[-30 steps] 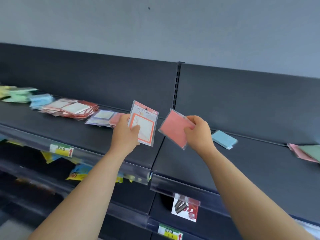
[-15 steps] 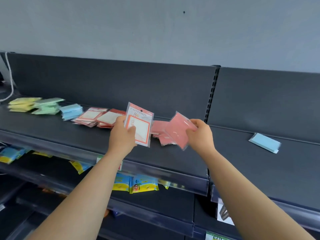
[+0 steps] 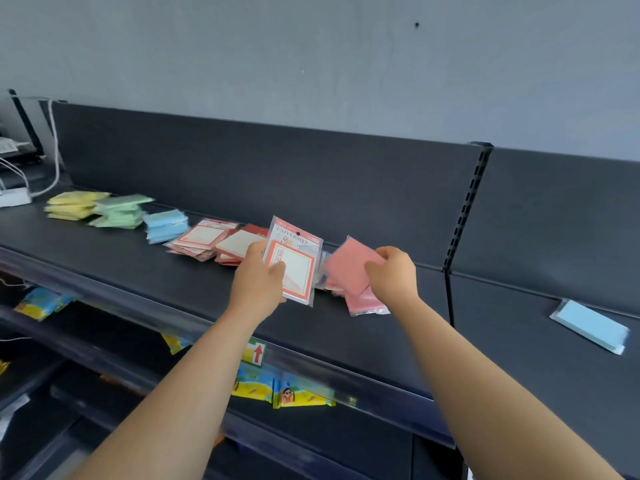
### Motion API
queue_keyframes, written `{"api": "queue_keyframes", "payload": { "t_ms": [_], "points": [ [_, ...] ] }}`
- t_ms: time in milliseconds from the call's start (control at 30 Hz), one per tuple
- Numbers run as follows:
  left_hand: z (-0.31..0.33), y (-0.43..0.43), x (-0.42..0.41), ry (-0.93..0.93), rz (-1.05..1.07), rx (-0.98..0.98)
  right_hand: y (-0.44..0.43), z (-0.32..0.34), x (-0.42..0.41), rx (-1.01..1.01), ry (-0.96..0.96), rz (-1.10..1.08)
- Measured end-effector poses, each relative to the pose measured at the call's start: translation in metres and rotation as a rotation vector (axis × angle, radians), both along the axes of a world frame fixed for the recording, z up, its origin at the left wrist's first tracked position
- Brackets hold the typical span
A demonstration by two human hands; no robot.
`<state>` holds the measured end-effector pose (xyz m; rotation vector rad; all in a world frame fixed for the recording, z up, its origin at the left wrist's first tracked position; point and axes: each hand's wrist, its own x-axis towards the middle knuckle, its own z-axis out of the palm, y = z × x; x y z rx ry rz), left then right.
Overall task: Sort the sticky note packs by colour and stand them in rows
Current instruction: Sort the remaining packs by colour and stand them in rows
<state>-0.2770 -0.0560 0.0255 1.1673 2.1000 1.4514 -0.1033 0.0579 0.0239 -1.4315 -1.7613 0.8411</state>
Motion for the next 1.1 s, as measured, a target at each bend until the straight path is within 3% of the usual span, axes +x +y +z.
{"api": "queue_keyframes", "payload": {
  "t_ms": [100,233,400,667,933,1100],
  "points": [
    [-0.004,0.006,-0.003,-0.008,-0.005,0.005,0.008,-0.007,0.000,0.043,-0.205,-0.002],
    [-0.009,0.012,-0.010,-0.038,0.003,0.020,0.012,-0.010,0.001,0.101,-0.319,-0.005],
    [-0.009,0.016,-0.021,-0.089,-0.004,0.053,0.000,0.001,-0.022,0.271,-0.199,0.121],
    [0.007,0.024,-0.075,-0.244,-0.006,0.164,-0.029,0.020,-0.107,0.149,-0.069,0.320],
    [0.013,0.021,-0.177,-0.117,-0.124,0.010,-0.028,0.021,-0.203,0.081,-0.003,0.229],
    [0.014,0.019,-0.225,0.095,-0.109,0.006,-0.027,0.015,-0.257,0.105,-0.116,0.177]
  ]
}}
